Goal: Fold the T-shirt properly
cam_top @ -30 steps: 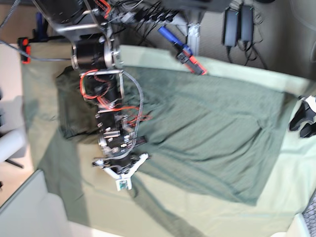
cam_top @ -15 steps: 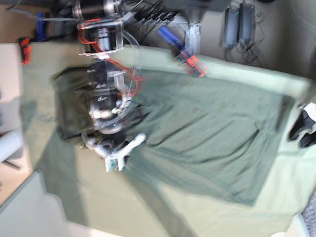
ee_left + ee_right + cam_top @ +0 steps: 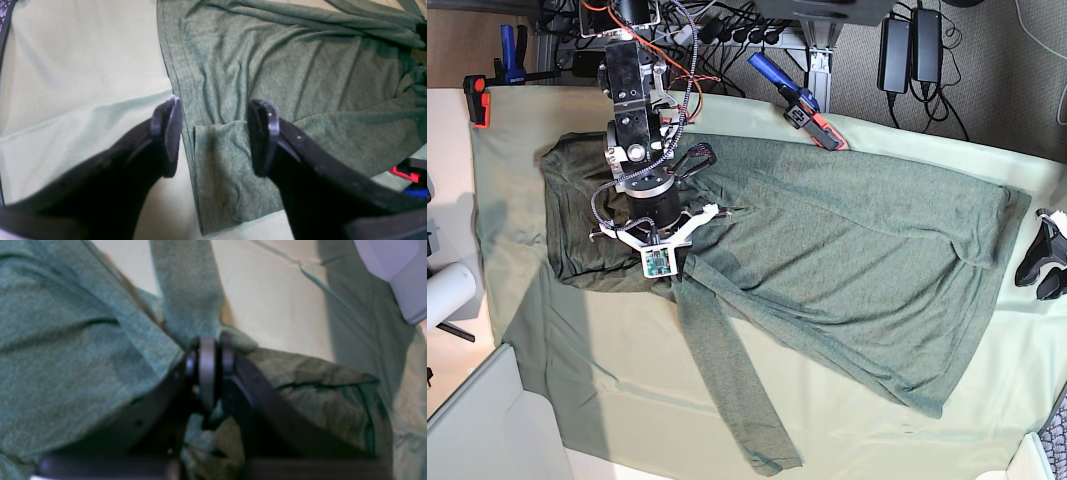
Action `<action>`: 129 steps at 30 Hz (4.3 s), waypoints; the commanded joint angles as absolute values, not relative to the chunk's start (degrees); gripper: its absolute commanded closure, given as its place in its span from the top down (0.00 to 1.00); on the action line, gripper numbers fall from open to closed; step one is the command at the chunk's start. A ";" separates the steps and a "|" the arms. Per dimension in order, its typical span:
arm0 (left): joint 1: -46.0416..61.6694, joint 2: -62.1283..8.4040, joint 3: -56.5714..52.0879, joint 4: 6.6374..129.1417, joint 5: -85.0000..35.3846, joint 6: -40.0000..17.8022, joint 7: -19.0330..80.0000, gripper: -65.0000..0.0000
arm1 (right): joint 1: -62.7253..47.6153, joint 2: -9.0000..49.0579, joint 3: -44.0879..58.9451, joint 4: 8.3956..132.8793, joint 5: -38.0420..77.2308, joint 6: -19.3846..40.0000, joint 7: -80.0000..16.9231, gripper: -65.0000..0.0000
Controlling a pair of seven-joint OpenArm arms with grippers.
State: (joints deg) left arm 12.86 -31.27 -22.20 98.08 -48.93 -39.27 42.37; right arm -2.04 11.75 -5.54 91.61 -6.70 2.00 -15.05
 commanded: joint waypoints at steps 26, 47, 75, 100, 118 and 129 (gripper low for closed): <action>15.62 -32.36 -22.72 98.76 -50.41 -40.00 44.01 0.53 | 26.09 0.78 -5.37 65.78 -4.97 1.50 -5.82 0.54; 15.59 -32.36 -22.72 98.76 -51.83 -40.00 44.01 0.53 | 38.81 -0.80 -5.37 30.63 -9.23 -0.67 -0.38 0.54; 15.53 -32.38 -22.72 98.65 -50.74 -40.00 42.61 0.53 | 27.40 -3.79 -9.02 61.87 -8.34 7.60 -7.90 0.00; 14.70 -32.14 -22.57 98.50 -50.48 -40.00 42.65 0.56 | 22.72 -2.17 -23.97 71.29 -7.05 7.73 -12.99 0.00; -11.40 -29.39 3.14 87.26 -37.36 -37.89 35.20 0.71 | 18.35 -0.93 -2.68 74.00 -7.05 4.80 -17.30 0.48; -33.19 -12.14 14.50 54.87 -25.61 -35.81 26.98 0.71 | 15.03 3.70 11.16 75.50 -3.40 4.86 -23.68 0.48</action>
State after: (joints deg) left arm -31.11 -11.73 14.70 53.89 -24.58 -35.99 28.36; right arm 13.85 3.68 11.20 74.46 -3.81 4.89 -24.80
